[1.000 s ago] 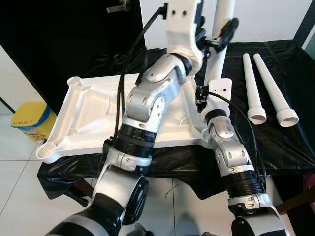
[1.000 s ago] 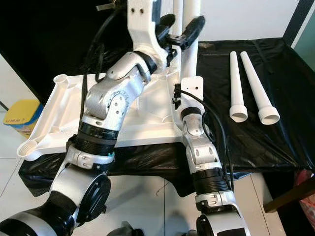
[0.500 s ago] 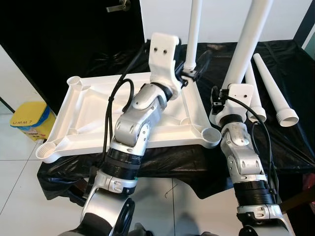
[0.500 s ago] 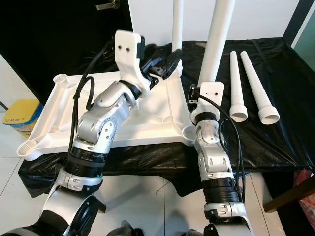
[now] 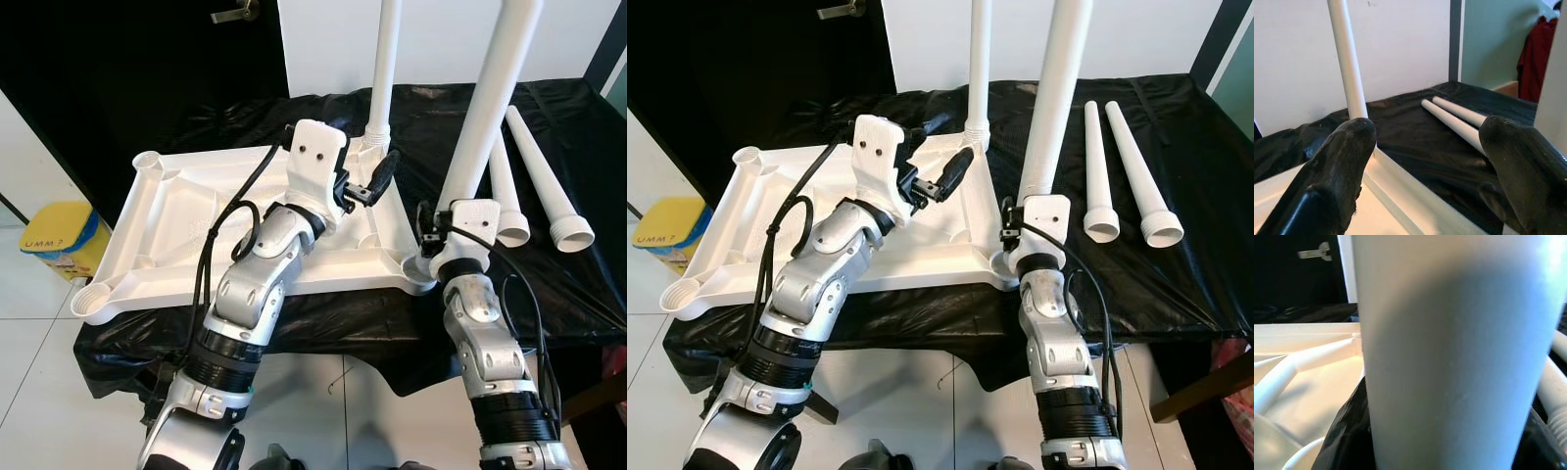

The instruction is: Building children table

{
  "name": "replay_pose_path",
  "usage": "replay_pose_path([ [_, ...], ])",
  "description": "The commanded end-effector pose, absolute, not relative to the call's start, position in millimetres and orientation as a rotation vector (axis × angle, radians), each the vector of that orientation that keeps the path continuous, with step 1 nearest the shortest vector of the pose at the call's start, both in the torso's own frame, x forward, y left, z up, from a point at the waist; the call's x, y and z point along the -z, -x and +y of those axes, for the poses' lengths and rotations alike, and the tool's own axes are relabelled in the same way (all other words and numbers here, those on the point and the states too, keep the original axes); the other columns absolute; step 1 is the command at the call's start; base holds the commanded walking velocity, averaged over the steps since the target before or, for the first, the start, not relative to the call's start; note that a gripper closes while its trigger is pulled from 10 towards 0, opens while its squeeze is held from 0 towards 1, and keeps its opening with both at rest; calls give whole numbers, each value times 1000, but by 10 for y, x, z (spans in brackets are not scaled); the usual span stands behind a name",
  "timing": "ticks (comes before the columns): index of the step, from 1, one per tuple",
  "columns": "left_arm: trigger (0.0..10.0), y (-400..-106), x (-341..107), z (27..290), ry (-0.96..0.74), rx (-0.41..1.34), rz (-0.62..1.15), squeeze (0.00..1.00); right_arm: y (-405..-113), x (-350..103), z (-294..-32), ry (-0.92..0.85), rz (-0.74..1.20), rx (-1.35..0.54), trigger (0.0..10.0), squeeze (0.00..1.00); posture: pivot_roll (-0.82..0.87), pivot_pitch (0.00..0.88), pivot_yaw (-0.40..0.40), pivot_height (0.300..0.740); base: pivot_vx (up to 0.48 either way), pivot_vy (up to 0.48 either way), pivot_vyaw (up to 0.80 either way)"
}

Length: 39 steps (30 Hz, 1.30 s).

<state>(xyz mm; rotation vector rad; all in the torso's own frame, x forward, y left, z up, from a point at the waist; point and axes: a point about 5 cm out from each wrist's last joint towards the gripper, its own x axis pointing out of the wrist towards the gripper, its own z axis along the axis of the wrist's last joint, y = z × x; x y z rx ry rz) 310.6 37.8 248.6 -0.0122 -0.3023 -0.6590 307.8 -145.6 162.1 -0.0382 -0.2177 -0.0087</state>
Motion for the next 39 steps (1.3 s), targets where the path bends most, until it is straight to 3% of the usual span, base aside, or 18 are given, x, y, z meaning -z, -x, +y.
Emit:
replay_pose_path([
  [1, 10000, -3023, -2442, 337, -23, 799, -301, 0, -3058, -1637, -1418, 34, -241, -20, 10000, 0, -44, 39, 38, 740, 0, 0, 0],
  [20, 10000, -2737, -2055, 313, -121, 1021, -153, 0, -3133, -1493, -1241, 16, -206, -109, 10000, 0, -27, 50, 34, 740, 0, 0, 0],
  [39, 10000, -2656, -1845, 434, -234, 1061, -49, 0, -3057, -1279, -1250, 3, -179, -156, 10000, 0, -21, 69, 37, 740, 0, 0, 0],
])
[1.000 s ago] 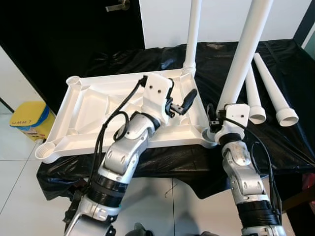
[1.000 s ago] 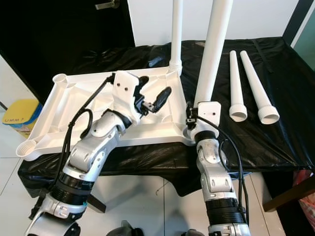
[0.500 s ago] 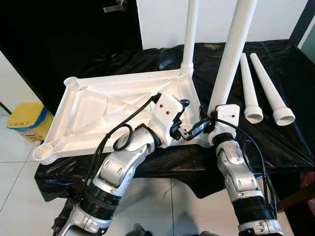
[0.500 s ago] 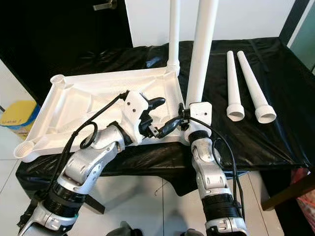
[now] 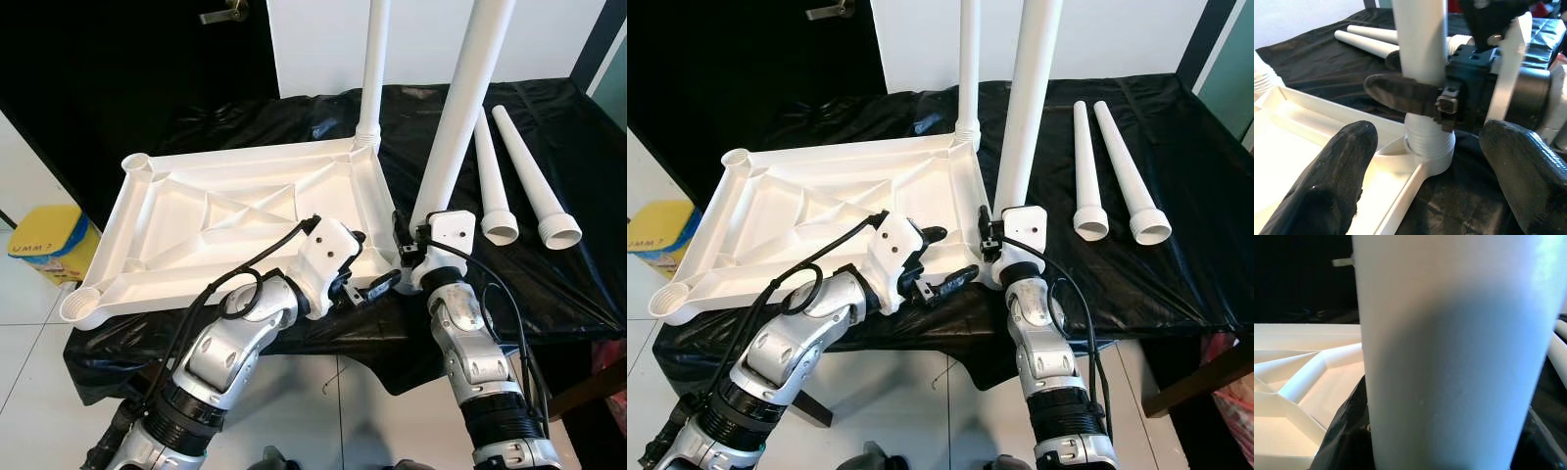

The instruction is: Building children table

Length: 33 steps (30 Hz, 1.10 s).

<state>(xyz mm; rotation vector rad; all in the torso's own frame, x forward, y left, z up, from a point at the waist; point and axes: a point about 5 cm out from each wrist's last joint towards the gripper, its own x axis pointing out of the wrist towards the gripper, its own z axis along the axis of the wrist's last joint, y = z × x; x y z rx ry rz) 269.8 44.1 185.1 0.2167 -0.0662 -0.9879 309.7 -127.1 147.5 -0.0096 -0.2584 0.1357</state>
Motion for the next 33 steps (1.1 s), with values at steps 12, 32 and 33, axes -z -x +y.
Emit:
replay_pose_path([
  [12, 10000, -2647, -1847, 470, -254, 1057, -41, 0, -3079, -1154, -1313, -1, -152, -137, 10000, 0, -11, 80, 55, 740, 0, 0, 0],
  [32, 10000, -2646, -1876, 490, -269, 1060, -39, 0, -3055, -1096, -1234, 51, -202, -210, 10000, 0, 3, 77, 59, 740, 0, 0, 0],
  [33, 10000, -2646, -1876, 490, -269, 1060, -39, 0, -3055, -1096, -1234, 51, -202, -210, 10000, 0, 3, 77, 59, 740, 0, 0, 0],
])
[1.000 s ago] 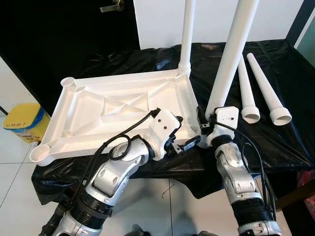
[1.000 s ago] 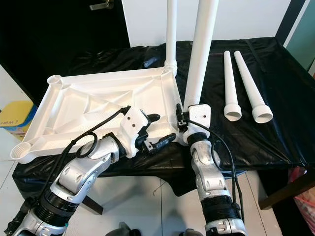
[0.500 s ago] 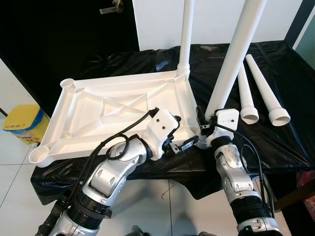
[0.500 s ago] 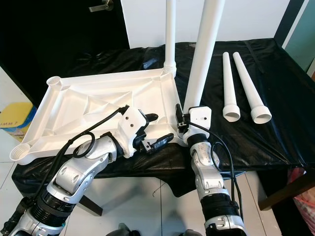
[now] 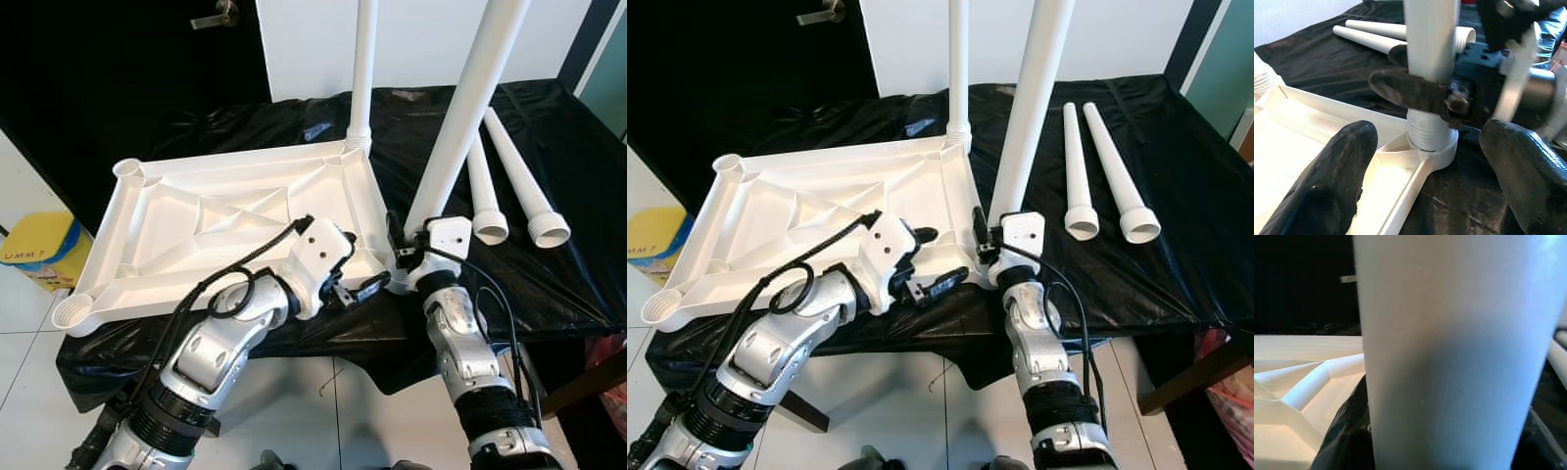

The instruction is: Building children table

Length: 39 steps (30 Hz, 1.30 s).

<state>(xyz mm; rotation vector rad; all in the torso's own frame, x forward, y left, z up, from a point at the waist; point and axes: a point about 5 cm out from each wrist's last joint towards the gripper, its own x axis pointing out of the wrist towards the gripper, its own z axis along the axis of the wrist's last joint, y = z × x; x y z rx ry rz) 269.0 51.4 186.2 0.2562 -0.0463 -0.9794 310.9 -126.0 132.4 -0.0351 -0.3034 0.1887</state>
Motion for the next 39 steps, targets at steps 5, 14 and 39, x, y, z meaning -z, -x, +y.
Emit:
replay_pose_path([
  [5, 10000, -2650, -1882, 490, -269, 1060, -40, 0, -2974, -1017, -1198, 116, -219, -266, 10000, 0, 1, 76, 63, 740, 0, 0, 0],
  [14, 10000, -2648, -1894, 490, -273, 1064, -42, 0, -2942, -929, -1163, 143, -209, -306, 10000, 0, 4, 74, 66, 740, 0, 0, 0],
  [39, 10000, -2641, -1920, 488, -276, 1067, -49, 0, -3116, -924, -1234, -37, -34, -181, 10000, 0, 4, 74, 67, 740, 0, 0, 0],
])
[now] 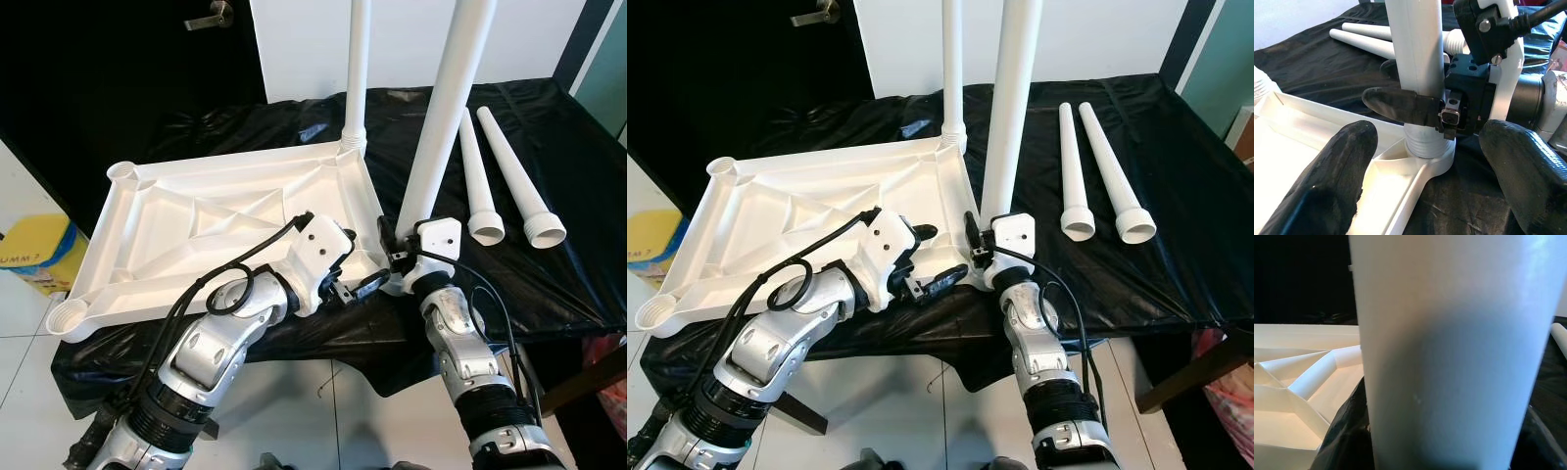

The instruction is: Building children table

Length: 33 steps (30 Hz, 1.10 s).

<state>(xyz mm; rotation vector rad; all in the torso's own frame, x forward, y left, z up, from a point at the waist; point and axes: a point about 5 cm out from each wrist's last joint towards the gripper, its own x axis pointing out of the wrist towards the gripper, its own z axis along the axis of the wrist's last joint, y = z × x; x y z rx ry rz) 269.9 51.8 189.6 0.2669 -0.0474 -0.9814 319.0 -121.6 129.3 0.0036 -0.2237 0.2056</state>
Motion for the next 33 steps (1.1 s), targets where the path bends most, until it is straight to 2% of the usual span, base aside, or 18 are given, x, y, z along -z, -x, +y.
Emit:
replay_pose_path([
  [1, 10000, -2641, -1920, 488, -276, 1067, -49, 0, -3116, -924, -1234, -37, -34, -181, 10000, 0, 4, 74, 67, 740, 0, 0, 0],
  [10, 10000, -2642, -1920, 495, -280, 1062, -49, 0, -3049, -927, -1175, -17, -48, -198, 10000, 0, 6, 79, 64, 740, 0, 0, 0],
  [15, 10000, -2640, -1918, 491, -280, 1060, -50, 0, -3007, -932, -1182, -77, -50, -63, 10000, 0, 4, 78, 61, 740, 0, 0, 0],
  [17, 10000, -2640, -1918, 491, -280, 1060, -50, 0, -3007, -932, -1182, -77, -50, -63, 10000, 0, 4, 78, 61, 740, 0, 0, 0],
  [18, 10000, -2641, -1919, 487, -279, 1060, -51, 0, -3004, -942, -1196, -81, -50, 35, 10000, 0, 3, 79, 55, 740, 0, 0, 0],
  [20, 10000, -2641, -1919, 487, -279, 1060, -51, 0, -3004, -942, -1196, -81, -50, 35, 10000, 0, 3, 79, 55, 740, 0, 0, 0],
  [21, 10000, -2642, -1919, 480, -279, 1060, -53, 0, -3006, -931, -1171, -101, -28, 96, 10000, 0, 3, 77, 50, 740, 0, 0, 0],
  [30, 10000, -2631, -1913, 449, -272, 1061, -58, 0, -2985, -1033, -1080, -105, -90, 24, 10000, 0, 3, 72, 35, 740, 0, 0, 0],
  [31, 10000, -2636, -1914, 454, -272, 1057, -59, 0, -2974, -1065, -1078, -116, -115, 7, 10000, 494, 2, 70, 33, 740, 0, 0, 0],
  [32, 10000, -2636, -1914, 454, -272, 1057, -59, 0, -2974, -1065, -1078, -116, -115, 7, 10000, 494, 2, 70, 33, 740, 0, 0, 0],
  [33, 10000, -2636, -1913, 456, -271, 1055, -59, 0, -2967, -1108, -1083, -129, -146, -18, 10000, 1000, 2, 68, 31, 740, 0, 0, 0],
])
